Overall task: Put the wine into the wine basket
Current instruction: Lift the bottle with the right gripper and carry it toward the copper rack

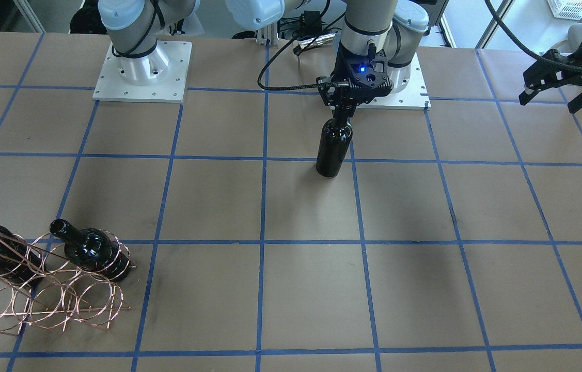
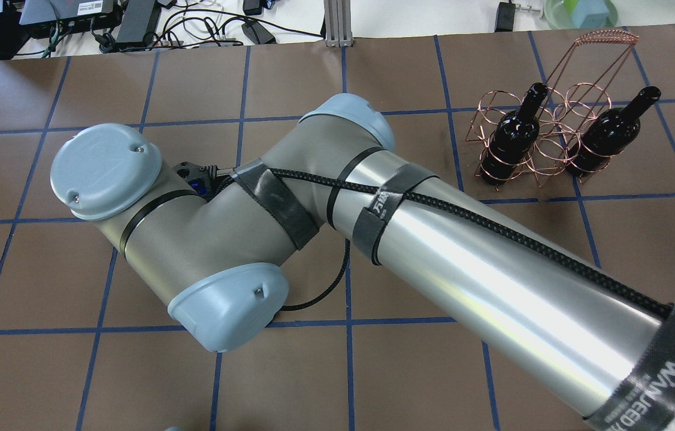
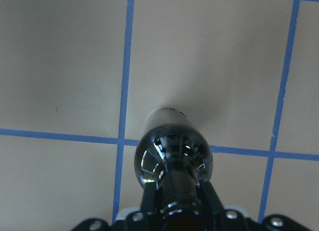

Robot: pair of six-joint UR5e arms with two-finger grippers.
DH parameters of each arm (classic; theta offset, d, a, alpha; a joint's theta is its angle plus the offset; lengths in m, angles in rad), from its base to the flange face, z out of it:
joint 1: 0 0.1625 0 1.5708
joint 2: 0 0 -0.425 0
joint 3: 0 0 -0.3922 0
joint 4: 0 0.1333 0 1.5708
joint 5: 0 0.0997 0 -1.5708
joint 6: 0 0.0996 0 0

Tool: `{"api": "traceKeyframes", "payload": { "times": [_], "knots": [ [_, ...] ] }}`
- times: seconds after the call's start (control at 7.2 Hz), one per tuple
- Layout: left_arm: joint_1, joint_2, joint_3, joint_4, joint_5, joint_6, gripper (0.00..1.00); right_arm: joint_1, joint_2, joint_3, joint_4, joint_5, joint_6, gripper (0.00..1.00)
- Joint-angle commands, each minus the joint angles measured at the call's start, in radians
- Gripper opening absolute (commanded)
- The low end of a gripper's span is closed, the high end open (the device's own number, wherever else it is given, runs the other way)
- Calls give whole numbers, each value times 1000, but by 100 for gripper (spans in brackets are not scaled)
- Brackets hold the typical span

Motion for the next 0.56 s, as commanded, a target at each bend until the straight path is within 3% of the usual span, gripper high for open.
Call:
{"api": "traceKeyframes", "payload": {
  "times": [0.0, 0.42],
  "knots": [
    [-18, 3, 0, -1, -1, -23, 100, -60, -41, -25, 24, -11, -104, 0],
    [-137, 4, 12, -2, -3, -193, 100, -225, -159, -27, 134, -43, -336, 0]
  ]
}}
